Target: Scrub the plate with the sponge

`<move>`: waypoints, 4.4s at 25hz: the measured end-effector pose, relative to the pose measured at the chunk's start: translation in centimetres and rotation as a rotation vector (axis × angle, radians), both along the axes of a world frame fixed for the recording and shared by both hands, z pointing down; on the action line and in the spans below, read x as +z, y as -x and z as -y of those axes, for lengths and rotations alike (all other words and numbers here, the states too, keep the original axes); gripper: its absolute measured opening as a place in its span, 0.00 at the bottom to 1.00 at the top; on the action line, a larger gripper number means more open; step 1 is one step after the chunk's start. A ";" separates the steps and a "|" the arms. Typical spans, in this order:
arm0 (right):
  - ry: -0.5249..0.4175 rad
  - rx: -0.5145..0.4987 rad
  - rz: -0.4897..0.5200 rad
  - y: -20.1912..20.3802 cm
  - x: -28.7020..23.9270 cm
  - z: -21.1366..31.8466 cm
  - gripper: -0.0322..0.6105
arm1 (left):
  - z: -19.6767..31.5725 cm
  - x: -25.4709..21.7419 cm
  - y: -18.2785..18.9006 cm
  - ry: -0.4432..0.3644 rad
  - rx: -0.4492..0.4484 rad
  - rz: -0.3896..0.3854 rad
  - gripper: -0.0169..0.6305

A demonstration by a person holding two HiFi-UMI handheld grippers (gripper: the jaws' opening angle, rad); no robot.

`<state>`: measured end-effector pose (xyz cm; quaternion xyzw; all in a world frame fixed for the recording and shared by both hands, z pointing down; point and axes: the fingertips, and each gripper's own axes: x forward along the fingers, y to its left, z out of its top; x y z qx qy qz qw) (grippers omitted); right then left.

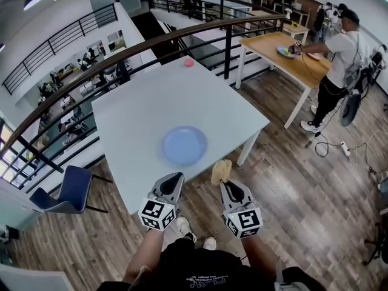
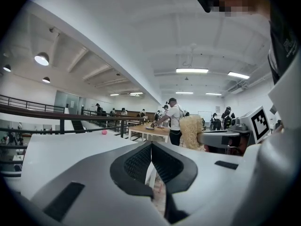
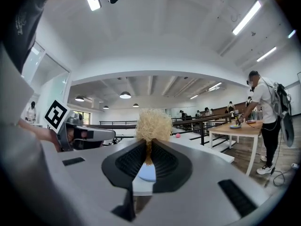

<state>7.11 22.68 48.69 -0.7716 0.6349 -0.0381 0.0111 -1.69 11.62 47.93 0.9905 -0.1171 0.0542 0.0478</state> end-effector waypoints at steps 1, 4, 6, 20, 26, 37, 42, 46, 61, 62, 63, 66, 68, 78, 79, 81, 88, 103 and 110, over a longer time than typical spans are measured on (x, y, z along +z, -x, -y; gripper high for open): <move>0.005 0.000 0.005 -0.3 0.2 0.4 0.12 | 0.5 0.2 0.0 0.011 -0.009 -0.003 0.05; 0.005 -0.011 0.005 -0.8 0.3 2.4 0.12 | 2.3 0.5 -0.6 0.020 -0.027 -0.007 0.05; 0.006 -0.019 0.000 -1.1 0.4 4.2 0.12 | 3.6 0.7 -1.1 0.011 -0.022 -0.003 0.05; 0.042 -0.114 -0.037 -2.7 -0.4 19.3 0.12 | 15.8 0.7 -4.4 0.017 -0.045 -0.029 0.05; 0.031 -0.184 0.088 -3.0 -1.7 25.8 0.12 | 22.5 0.6 -4.3 0.014 -0.071 -0.033 0.05; 0.013 -0.214 0.061 -0.9 -3.3 31.9 0.12 | 28.1 0.1 -2.0 0.042 -0.056 -0.043 0.05; 0.021 -0.241 0.093 -1.0 -2.5 32.7 0.12 | 28.3 -0.2 -2.1 0.012 -0.004 -0.055 0.05; 0.029 -0.250 0.061 -1.1 -2.5 33.2 0.12 | 29.0 -0.1 -2.1 0.027 -0.031 -0.059 0.05; -0.005 -0.354 -0.021 -6.2 -3.0 37.0 0.12 | 32.4 1.0 -5.4 -0.007 -0.225 0.009 0.05; -0.007 -0.362 -0.023 -6.7 -3.0 37.1 0.12 | 32.6 1.0 -5.7 -0.003 -0.239 0.012 0.05; -0.009 -0.371 -0.026 -7.2 -3.0 37.4 0.12 | 32.9 1.1 -6.1 -0.001 -0.252 0.016 0.05; -0.007 -0.413 -0.042 -8.4 -2.6 38.3 0.12 | 33.5 1.3 -7.1 0.000 -0.291 0.025 0.05; -0.003 -0.437 -0.039 -9.2 -2.2 39.0 0.12 | 33.8 1.5 -7.8 0.002 -0.314 0.033 0.05; -0.022 -0.530 -0.041 -11.1 -1.2 40.9 0.12 | 34.4 3.4 -8.5 0.043 -0.453 0.083 0.05; -0.019 -0.534 -0.027 -11.2 -1.0 40.9 0.12 | 34.4 3.5 -8.5 0.048 -0.464 0.090 0.05; -0.010 -0.552 -0.011 -11.4 -0.6 41.0 0.12 | 34.2 3.8 -8.4 0.059 -0.483 0.097 0.05; 0.007 -0.568 -0.030 -12.1 0.6 41.4 0.12 | 35.0 3.4 -7.9 0.054 -0.540 0.065 0.05; 0.050 -0.527 -0.011 -11.3 2.1 40.7 0.12 | 34.4 5.5 -6.4 0.095 -0.530 0.087 0.05; 0.144 -0.539 0.024 -10.7 5.3 40.9 0.12 | 34.5 8.3 -5.7 0.154 -0.538 0.113 0.05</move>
